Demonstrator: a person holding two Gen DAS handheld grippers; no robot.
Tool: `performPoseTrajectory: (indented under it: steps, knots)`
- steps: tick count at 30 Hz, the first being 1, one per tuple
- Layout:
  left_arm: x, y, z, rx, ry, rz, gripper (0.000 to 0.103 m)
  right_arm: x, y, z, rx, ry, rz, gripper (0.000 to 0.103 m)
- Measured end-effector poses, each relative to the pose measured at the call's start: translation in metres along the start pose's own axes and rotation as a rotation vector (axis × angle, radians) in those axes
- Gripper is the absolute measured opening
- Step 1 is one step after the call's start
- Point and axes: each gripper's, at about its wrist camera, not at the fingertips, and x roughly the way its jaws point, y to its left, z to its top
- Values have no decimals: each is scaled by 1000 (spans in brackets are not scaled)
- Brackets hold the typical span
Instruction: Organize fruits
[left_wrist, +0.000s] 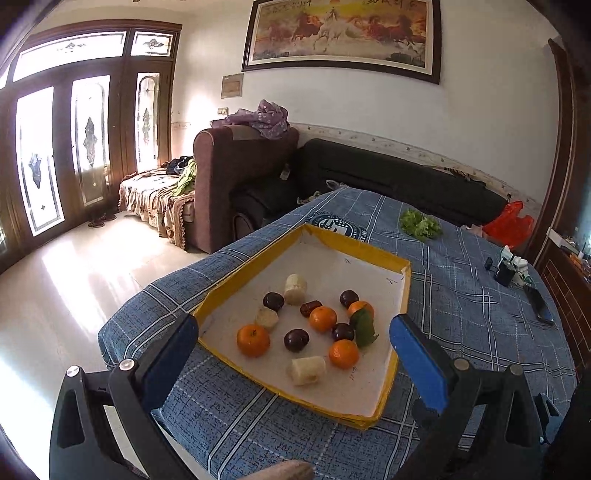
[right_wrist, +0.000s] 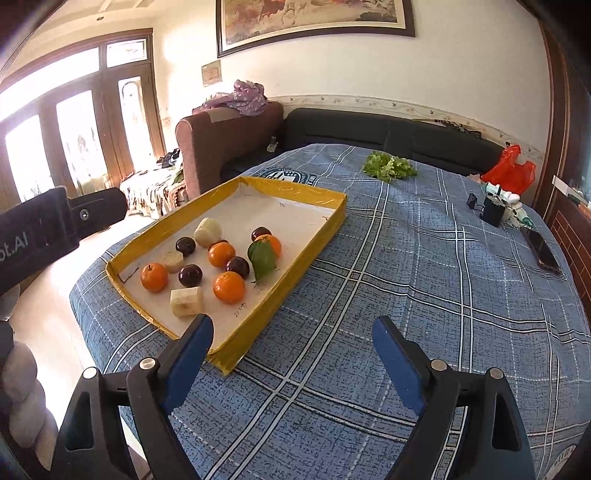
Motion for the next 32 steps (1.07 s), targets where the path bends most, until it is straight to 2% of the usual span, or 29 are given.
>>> performPoseTrajectory:
  steps: [6, 9, 12, 32]
  knots:
    - [4, 1, -1, 8, 11, 21, 103, 6, 4, -2, -10, 17, 0, 92]
    - [11, 2, -3, 11, 39, 60, 103, 9, 6, -2, -15, 26, 2, 92]
    - [18, 5, -6, 0, 64, 67, 103, 11, 9, -3, -17, 37, 9, 92]
    - [34, 11, -9, -21, 130, 51, 103, 24, 13, -6, -8, 71, 37, 92]
